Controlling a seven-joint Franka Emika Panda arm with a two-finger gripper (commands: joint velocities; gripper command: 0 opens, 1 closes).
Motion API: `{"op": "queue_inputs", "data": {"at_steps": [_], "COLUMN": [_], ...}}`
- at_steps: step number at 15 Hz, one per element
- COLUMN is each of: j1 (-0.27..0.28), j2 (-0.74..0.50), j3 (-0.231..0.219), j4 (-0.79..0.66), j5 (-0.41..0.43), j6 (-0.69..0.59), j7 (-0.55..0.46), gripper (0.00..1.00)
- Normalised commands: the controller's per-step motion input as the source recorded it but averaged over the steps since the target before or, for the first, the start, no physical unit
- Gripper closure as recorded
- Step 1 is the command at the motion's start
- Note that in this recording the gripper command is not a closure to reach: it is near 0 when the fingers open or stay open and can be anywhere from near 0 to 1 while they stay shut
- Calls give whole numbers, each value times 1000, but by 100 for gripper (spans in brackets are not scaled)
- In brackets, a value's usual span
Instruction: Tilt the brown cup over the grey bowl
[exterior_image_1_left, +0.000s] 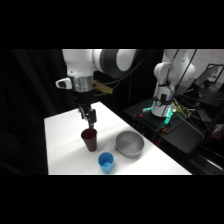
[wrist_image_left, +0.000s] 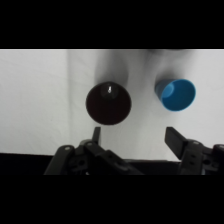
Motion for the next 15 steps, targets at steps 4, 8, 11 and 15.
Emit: {"op": "queue_inputs", "data": {"at_steps": [4,8,11,15], "j1": [-10,32,36,12], "j2": [238,165,146,128], "j3": [5,12,17,7], "j4": [223,98,12,-18], "j5": [107,112,136,141], "j6": [181,155,180,190], "j7": [100,120,97,62], "gripper": [0,0,0,0]}}
